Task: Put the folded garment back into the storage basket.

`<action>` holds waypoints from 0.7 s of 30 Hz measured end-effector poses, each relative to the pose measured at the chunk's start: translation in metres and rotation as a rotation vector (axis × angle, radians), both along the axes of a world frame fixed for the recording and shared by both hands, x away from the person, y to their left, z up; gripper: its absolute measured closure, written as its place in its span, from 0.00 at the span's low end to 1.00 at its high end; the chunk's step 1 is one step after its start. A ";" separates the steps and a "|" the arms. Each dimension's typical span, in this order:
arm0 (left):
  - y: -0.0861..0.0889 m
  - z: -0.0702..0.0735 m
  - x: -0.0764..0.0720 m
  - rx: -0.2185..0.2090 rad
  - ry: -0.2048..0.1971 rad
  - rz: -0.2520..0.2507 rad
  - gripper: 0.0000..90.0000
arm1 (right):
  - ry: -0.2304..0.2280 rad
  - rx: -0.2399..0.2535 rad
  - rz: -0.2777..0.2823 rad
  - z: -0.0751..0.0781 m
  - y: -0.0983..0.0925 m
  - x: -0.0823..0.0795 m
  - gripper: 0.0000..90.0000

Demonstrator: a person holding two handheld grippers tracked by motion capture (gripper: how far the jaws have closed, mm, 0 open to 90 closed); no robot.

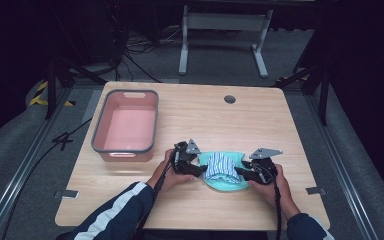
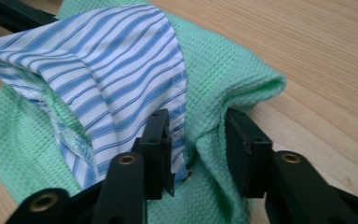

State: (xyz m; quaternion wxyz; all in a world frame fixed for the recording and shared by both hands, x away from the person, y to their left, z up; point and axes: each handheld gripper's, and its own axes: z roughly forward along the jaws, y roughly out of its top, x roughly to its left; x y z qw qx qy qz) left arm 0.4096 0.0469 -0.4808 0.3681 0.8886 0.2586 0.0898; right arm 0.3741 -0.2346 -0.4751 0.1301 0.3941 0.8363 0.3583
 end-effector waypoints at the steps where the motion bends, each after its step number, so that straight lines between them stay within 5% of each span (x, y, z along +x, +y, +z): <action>1: 0.000 0.000 0.000 0.000 0.000 0.001 0.40 | 0.007 0.006 0.010 0.000 0.001 -0.001 0.79; 4: 0.000 0.001 -0.001 -0.002 0.004 -0.008 0.44 | 0.015 0.014 0.016 0.000 0.001 -0.001 0.83; 13: 0.000 0.000 -0.003 -0.065 0.060 -0.056 0.87 | 0.002 0.022 0.016 0.000 0.002 -0.005 0.89; 21: 0.001 0.003 -0.003 -0.051 0.075 -0.076 0.91 | -0.004 0.020 0.037 0.003 0.002 -0.007 0.92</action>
